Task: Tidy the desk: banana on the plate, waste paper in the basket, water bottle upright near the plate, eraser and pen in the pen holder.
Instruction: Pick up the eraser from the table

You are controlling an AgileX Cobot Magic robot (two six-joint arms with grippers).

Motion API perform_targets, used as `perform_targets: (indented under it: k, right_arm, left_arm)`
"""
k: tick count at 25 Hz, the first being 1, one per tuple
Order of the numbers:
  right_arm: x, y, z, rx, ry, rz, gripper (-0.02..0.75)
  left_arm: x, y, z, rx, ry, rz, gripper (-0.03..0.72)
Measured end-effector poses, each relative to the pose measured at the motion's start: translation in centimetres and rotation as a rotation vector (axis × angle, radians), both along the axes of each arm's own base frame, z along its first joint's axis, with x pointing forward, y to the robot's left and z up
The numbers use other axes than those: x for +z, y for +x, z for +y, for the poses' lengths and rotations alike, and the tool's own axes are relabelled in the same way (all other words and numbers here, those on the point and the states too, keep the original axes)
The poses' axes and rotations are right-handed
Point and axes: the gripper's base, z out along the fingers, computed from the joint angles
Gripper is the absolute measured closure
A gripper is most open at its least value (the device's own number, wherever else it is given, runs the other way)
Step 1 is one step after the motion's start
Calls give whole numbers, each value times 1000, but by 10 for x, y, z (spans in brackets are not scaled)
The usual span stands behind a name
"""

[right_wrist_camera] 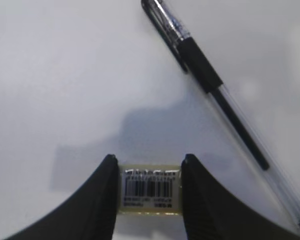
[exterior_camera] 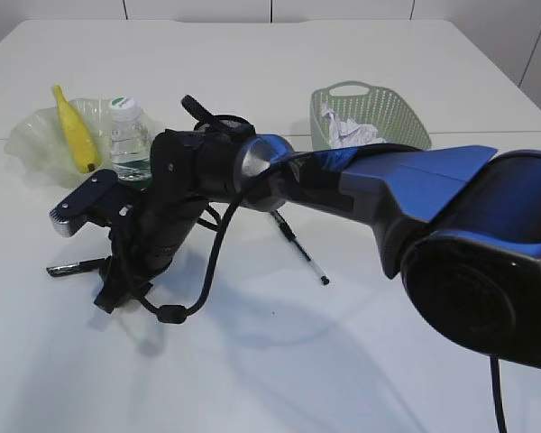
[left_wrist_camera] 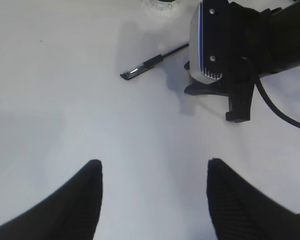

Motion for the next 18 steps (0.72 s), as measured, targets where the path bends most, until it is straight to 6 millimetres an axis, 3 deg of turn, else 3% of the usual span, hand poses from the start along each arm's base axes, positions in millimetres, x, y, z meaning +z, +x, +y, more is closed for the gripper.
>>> perform_targets:
  k: [18]
  right_arm:
    - [26,7,-6,-24,1,53,461]
  left_arm:
    - [0,0,0,0,0,0,224]
